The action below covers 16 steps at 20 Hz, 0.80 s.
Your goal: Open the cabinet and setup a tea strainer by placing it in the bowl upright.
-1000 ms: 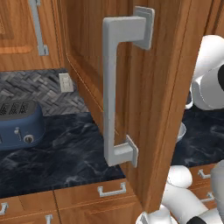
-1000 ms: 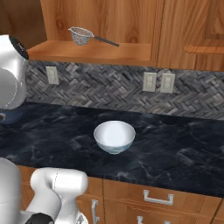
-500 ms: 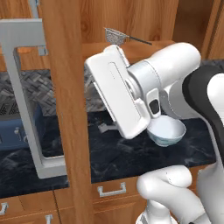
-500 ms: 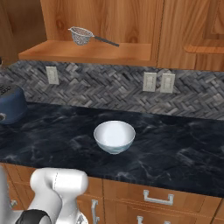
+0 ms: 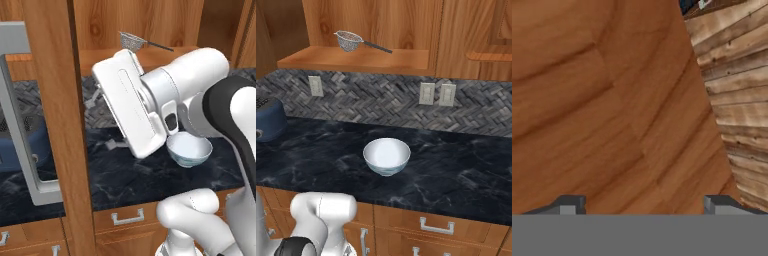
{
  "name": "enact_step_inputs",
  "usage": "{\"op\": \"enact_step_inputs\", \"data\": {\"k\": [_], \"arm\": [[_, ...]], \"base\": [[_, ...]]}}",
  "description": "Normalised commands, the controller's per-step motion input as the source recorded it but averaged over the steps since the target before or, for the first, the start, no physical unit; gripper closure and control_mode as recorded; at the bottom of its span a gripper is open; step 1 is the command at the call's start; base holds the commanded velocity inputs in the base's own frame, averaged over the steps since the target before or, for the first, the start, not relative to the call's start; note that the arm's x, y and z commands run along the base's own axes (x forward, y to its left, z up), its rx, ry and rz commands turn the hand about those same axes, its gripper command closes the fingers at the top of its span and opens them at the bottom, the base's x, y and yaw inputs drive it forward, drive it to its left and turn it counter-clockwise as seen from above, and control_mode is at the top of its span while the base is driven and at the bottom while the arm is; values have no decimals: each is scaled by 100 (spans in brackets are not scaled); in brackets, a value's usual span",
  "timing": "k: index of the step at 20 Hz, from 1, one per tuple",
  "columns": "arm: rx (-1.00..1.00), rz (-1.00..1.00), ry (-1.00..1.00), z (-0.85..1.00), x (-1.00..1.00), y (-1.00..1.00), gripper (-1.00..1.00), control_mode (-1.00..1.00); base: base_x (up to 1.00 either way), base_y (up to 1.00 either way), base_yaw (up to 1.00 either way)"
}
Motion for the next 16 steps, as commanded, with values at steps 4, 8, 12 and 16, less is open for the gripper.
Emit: {"op": "enact_step_inputs", "data": {"k": [4, 8, 12, 16], "arm": [[-12, -22, -1, -21, 33, -78, -100, -100], [-20, -20, -8, -17, 22, -80, -100, -100], [-34, -11, -26, -24, 26, -59, -100, -100], [-57, 0, -36, -31, 34, -23, -100, -100]], "base": [[0, 0, 0], [0, 0, 0], [0, 0, 0], [0, 0, 0]]}}
